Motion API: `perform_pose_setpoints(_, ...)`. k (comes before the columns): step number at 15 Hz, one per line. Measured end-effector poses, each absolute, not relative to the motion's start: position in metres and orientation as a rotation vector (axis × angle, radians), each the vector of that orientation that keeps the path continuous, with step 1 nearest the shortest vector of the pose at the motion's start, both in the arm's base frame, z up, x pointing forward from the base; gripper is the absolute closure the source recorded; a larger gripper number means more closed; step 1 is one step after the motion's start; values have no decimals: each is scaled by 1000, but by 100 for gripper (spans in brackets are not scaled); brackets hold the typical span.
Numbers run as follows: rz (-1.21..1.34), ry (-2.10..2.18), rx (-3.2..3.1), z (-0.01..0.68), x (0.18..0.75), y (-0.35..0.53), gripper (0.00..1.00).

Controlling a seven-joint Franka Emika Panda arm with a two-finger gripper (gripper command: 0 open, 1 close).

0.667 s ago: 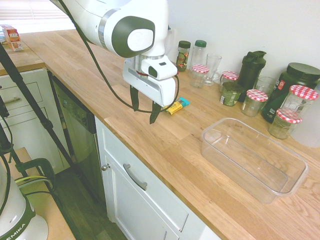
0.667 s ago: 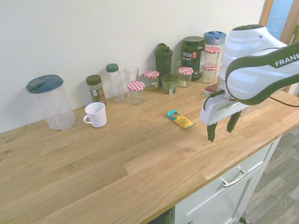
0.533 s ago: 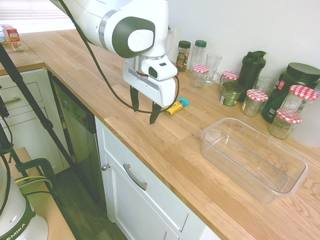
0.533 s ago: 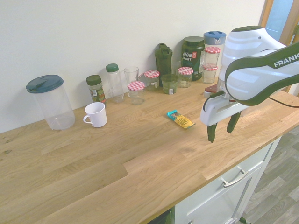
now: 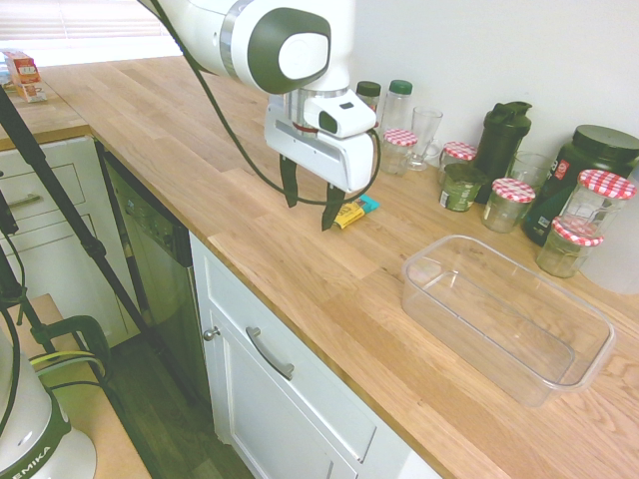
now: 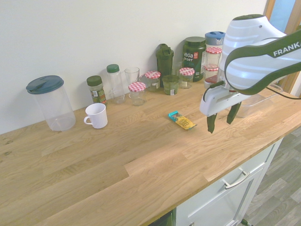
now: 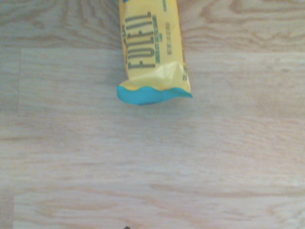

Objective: Put the protein bar into the container

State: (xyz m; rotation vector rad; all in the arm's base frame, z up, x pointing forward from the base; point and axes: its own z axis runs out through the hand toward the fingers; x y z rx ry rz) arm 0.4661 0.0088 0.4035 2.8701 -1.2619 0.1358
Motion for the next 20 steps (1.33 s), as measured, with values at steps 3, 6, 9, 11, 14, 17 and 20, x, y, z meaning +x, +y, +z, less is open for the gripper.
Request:
perform_pose_setpoints(3,126,-1243,2866,395,497,21,0)
perform_pose_setpoints(6,111,-1246,2852,382,524,29,0)
perform_pose_setpoints(9,105,-1247,2850,375,543,32,0)
perform_pose_setpoints(11,109,-1251,2847,375,553,29,0)
perform_pose_setpoints(14,82,-1252,2840,363,567,28,0)
perform_pose_setpoints(17,58,-1246,2836,349,575,33,0)
perform_pose_setpoints(20,53,-1247,2832,346,577,34,100)
